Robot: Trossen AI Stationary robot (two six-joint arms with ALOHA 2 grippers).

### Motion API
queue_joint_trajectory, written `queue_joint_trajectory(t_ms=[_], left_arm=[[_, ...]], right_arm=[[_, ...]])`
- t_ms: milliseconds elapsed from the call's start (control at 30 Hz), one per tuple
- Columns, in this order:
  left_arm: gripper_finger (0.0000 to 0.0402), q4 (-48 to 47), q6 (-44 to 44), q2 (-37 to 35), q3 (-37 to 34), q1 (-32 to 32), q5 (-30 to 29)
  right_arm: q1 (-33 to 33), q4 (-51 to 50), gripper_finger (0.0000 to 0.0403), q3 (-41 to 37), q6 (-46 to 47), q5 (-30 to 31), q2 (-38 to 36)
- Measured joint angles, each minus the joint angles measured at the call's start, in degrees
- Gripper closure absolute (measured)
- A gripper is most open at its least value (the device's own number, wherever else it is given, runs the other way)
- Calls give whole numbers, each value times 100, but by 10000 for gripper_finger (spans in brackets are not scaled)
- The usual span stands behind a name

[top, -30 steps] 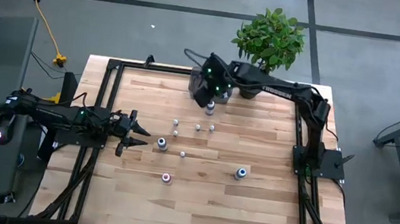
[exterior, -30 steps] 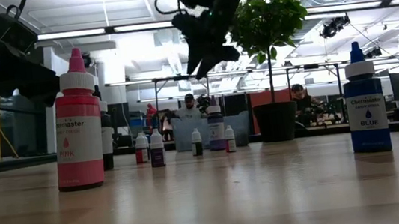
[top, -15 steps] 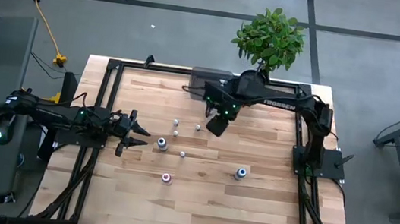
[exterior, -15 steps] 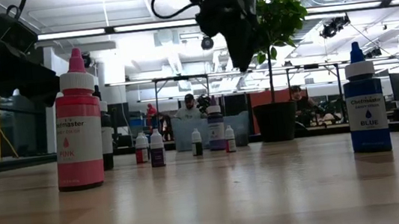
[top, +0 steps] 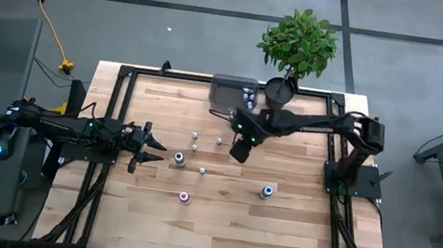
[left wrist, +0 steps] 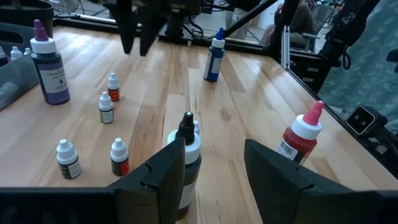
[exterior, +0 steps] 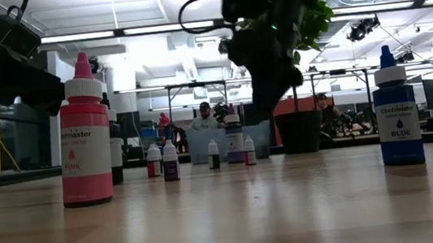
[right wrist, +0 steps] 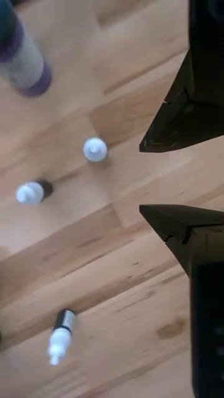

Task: Pick & Place food coloring
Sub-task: Put the right small red food coloring bottle into the black bin

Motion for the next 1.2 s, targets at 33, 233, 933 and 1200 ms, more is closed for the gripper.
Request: queue_joint_trajectory(t_ms=[33,233,933,1200], left_arm=[[238,0,0,1,0,0,0],[238,0,1,0,0,1,-1],[238,0,0,0,0,-1,0],[238,0,-1,0,0,2,-1]], right_arm=[[16,324,267,-271,-80,17,-94],[117,2302,255,-1711,-388,86,-526],[24,4890,187,-3030,-512,1287,-437],[35,5394,187,-3034,-512,990,-169]])
